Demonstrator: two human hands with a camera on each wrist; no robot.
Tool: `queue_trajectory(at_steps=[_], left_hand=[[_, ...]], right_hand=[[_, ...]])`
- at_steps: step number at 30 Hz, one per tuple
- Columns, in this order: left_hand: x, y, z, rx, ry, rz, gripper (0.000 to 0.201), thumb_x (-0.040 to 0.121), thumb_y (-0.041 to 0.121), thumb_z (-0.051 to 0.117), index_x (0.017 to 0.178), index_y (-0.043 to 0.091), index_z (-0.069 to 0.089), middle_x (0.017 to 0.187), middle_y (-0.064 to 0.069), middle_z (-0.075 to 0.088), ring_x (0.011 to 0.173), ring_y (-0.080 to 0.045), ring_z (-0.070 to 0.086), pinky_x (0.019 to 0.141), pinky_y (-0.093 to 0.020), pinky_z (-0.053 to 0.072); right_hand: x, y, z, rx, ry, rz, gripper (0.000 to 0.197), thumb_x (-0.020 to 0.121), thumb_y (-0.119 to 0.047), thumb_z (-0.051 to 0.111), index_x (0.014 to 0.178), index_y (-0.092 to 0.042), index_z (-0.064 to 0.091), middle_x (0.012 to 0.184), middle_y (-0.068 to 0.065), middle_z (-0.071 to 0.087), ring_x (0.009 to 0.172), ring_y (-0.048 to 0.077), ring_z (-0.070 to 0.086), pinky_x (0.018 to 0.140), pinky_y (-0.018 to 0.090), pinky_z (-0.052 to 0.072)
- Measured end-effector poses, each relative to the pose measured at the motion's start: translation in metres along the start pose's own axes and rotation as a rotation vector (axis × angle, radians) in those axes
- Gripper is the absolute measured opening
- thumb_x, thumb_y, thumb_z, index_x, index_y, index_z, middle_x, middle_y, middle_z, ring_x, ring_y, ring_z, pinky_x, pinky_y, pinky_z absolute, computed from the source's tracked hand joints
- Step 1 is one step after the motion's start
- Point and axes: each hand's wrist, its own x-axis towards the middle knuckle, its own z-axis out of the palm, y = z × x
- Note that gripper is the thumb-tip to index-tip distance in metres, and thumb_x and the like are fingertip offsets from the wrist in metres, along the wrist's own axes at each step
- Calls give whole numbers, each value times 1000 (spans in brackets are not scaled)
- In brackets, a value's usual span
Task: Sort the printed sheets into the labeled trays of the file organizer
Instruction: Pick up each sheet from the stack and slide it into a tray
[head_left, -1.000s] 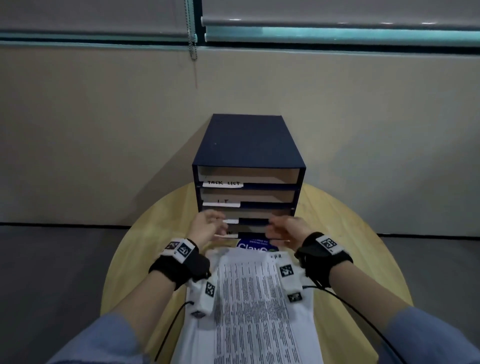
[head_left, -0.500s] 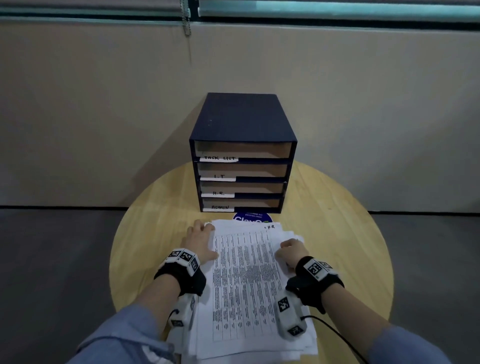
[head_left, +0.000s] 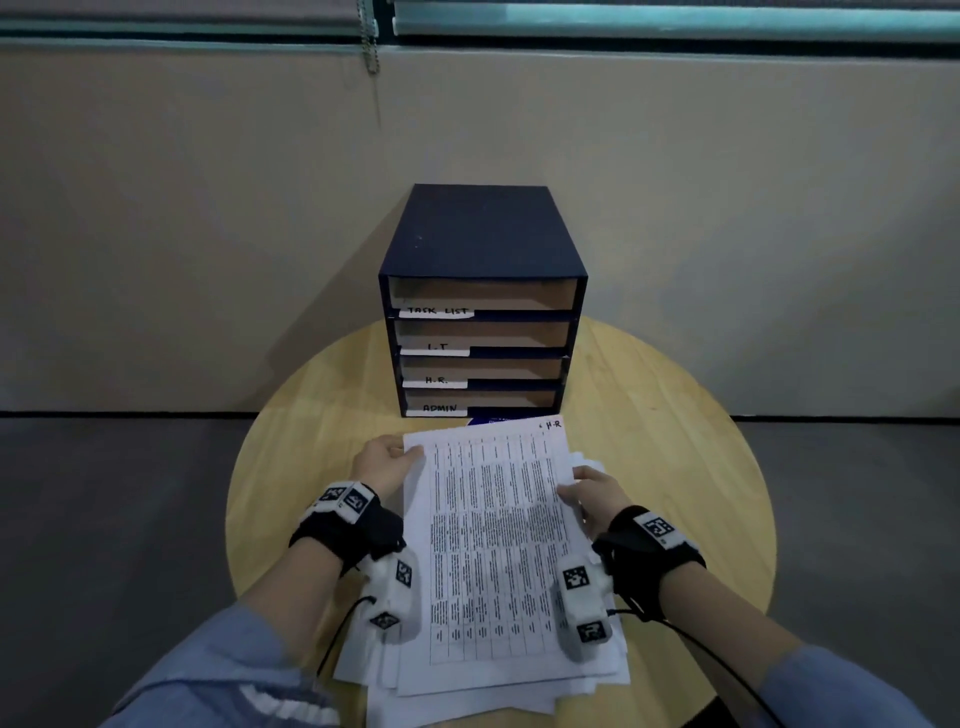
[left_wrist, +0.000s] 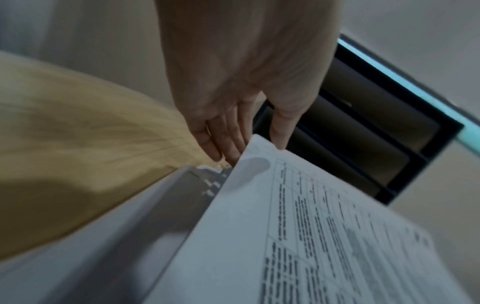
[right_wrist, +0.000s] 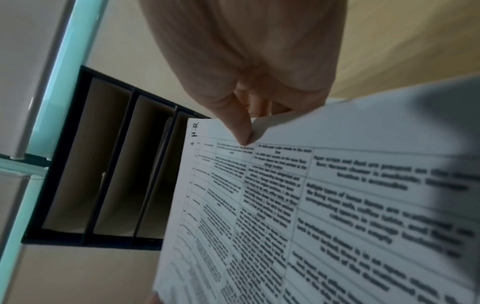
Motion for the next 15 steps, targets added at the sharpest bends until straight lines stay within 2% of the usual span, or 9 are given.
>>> queue_trajectory(at_steps=[2, 3, 4, 7, 10, 12, 14, 15], left_hand=[[0, 1, -3, -158, -13, -26, 15, 84, 17, 68, 97, 11, 64, 112, -14, 68, 107, -31, 63, 100, -44, 47], [-2, 3, -4, -196, -16, -29, 5, 84, 14, 68, 86, 14, 63, 109, -16, 70, 104, -32, 65, 98, -47, 49], [-4, 5, -4, -221, -20, -27, 8, 85, 12, 67, 80, 16, 61, 106, -18, 70, 102, -32, 66, 95, -47, 51], [-13, 10, -5, -260, -37, -30, 12, 88, 12, 62, 78, 18, 58, 105, -19, 69, 103, -35, 65, 90, -46, 51], [-17, 11, -5, -280, -49, -29, 10, 91, 12, 58, 82, 16, 57, 108, -19, 68, 103, -35, 64, 89, -46, 51], [-18, 8, -5, -284, -56, -32, 5, 92, 11, 55, 88, 13, 56, 107, -17, 66, 100, -33, 64, 86, -44, 52], [-18, 5, -5, -280, -40, -36, 2, 93, 12, 53, 94, 12, 55, 108, -17, 66, 97, -32, 65, 82, -43, 52], [-17, 3, -5, -293, -27, -54, 4, 94, 13, 52, 96, 11, 54, 110, -18, 66, 94, -31, 65, 77, -41, 52]], right_hand=[[2, 2, -4, 24, 3, 9, 15, 82, 2, 56, 80, -13, 57, 79, 14, 56, 76, 22, 45, 67, 30, 33], [0, 2, -6, 29, 0, 15, 15, 80, 2, 57, 80, -13, 57, 79, 14, 56, 77, 22, 44, 68, 30, 33], [0, 3, -6, 34, -1, 19, 15, 80, 2, 57, 79, -14, 57, 79, 14, 56, 77, 22, 44, 68, 31, 33], [-3, 3, -8, 42, -8, 23, 19, 82, 3, 57, 72, -13, 56, 74, 13, 54, 73, 21, 44, 66, 31, 33], [-4, 1, -7, 17, 9, 15, 19, 84, 3, 57, 73, -12, 55, 73, 13, 51, 73, 23, 43, 74, 34, 32], [-6, 1, -5, -67, 9, -4, 9, 86, -2, 59, 89, -10, 56, 81, 15, 53, 79, 27, 48, 76, 35, 39], [-7, 1, -1, -165, -38, 4, 29, 86, -3, 59, 115, -1, 58, 87, 14, 57, 88, 29, 53, 86, 42, 50], [-9, 0, 1, -207, -65, 11, 37, 86, -1, 57, 122, 2, 55, 85, 9, 57, 91, 28, 54, 91, 44, 50]])
